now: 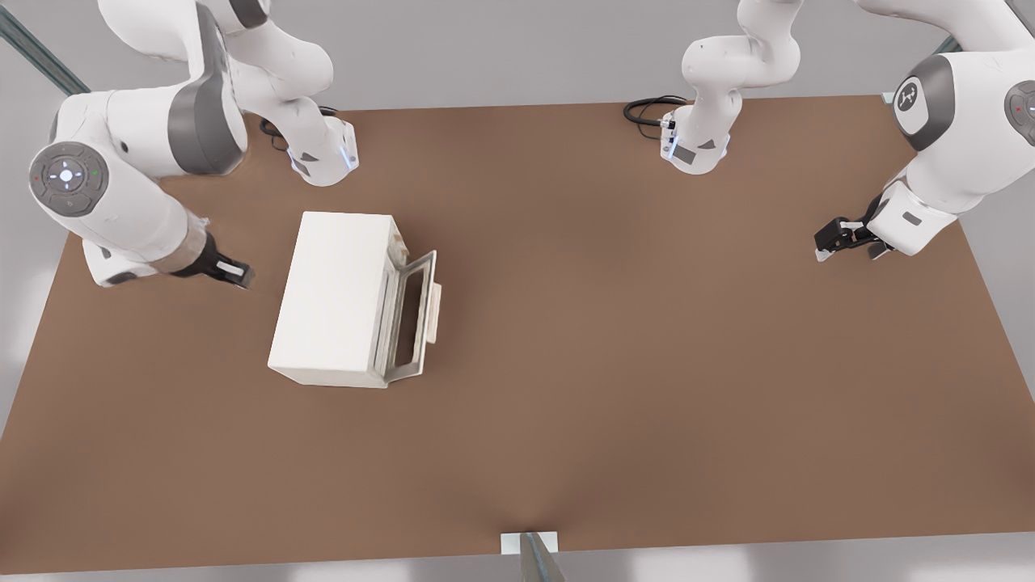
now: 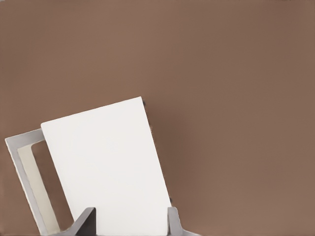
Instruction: Keep left arm still and open the oven door with right arm
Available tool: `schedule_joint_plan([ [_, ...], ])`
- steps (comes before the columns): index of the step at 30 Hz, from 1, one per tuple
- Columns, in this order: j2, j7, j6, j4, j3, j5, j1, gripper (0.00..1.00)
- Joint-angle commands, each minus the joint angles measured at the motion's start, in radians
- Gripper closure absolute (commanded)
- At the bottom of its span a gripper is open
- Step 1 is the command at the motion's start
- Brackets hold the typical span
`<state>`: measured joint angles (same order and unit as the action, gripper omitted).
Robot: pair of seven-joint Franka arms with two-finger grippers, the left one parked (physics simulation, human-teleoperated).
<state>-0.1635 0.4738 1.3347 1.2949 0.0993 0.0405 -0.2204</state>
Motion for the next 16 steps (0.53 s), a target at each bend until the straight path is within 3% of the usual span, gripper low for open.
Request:
schedule_joint_plan([
  [1,0.013,-0.319,0.021,-0.009,0.016,-0.073,-0.014,0.0],
  [4,0.013,-0.319,0.02,-0.009,0.016,-0.073,-0.016,0.0],
  [5,-0.001,-0.319,0.02,-0.011,0.092,-0.074,-0.062,0.0],
  [16,-0.025,-0.319,0.027,-0.032,0.097,-0.076,-0.043,0.0],
])
